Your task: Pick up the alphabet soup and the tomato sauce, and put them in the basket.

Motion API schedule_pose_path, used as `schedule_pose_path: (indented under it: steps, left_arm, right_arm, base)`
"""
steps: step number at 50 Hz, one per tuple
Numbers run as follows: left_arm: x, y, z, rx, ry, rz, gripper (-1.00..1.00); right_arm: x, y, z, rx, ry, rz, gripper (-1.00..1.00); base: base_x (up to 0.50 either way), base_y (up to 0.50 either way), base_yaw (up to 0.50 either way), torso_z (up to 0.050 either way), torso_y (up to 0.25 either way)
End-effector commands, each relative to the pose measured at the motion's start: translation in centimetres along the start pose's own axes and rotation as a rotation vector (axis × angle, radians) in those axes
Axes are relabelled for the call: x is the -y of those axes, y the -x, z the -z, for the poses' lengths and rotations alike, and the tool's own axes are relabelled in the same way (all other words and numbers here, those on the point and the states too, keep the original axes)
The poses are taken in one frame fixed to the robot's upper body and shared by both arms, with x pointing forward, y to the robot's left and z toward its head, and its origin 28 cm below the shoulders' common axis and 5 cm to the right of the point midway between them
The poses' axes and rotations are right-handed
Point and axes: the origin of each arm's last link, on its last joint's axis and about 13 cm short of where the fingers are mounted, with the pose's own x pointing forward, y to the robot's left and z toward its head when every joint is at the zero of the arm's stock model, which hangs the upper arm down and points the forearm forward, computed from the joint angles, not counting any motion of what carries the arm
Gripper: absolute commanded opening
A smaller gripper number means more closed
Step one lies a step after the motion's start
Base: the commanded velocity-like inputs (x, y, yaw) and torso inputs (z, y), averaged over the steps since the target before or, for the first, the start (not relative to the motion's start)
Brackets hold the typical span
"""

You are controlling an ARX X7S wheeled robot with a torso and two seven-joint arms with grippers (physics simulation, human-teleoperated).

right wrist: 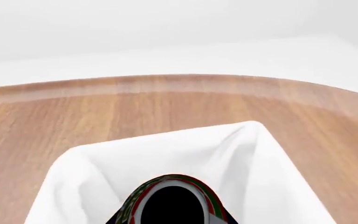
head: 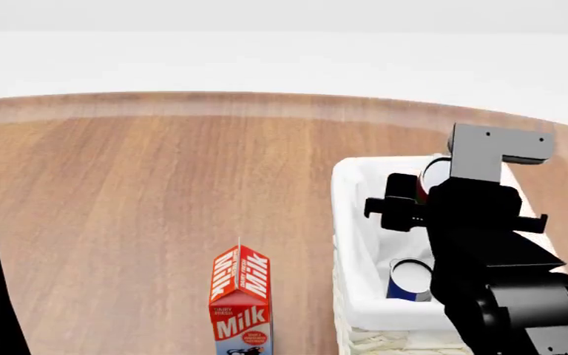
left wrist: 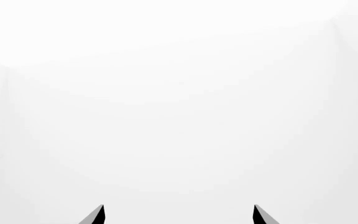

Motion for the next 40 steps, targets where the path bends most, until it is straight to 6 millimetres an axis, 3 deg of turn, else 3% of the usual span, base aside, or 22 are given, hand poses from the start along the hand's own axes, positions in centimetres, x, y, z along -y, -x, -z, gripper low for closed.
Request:
schedule_pose_path:
  steps: [1,31,32,40]
  left_arm:
    - [0.02,0.03,0.05,0.001,0.002,-0.001,1.00]
    - [-0.12,0.13,-0.03,0.000,0.001,-0.004,1.00]
    - [-0.16,0.14,-0.09,0.001,0.000,-0.005,1.00]
    - [-0.13,0.12,-0.08,0.000,0.001,-0.005,1.00]
  right_arm:
    - [0.48,-0.44,1.10,-0.015,0.022,0.023,-1.00]
    - [0.46,-0.66,1.92,-0.033,0.019,0.026,-1.00]
    - [0.47,-0.72,1.95,-0.039,0.017,0.027,1.00]
    - [0.34,-0.80,2.01,-0.043,0.019,0.022,1.00]
  base:
    - [0.00,0.00,0.00,0.000,0.000]
    - [0.00,0.00,0.00,0.000,0.000]
    - [0.00,0.00,0.00,0.000,0.000]
    - [0.00,0.00,0.00,0.000,0.000]
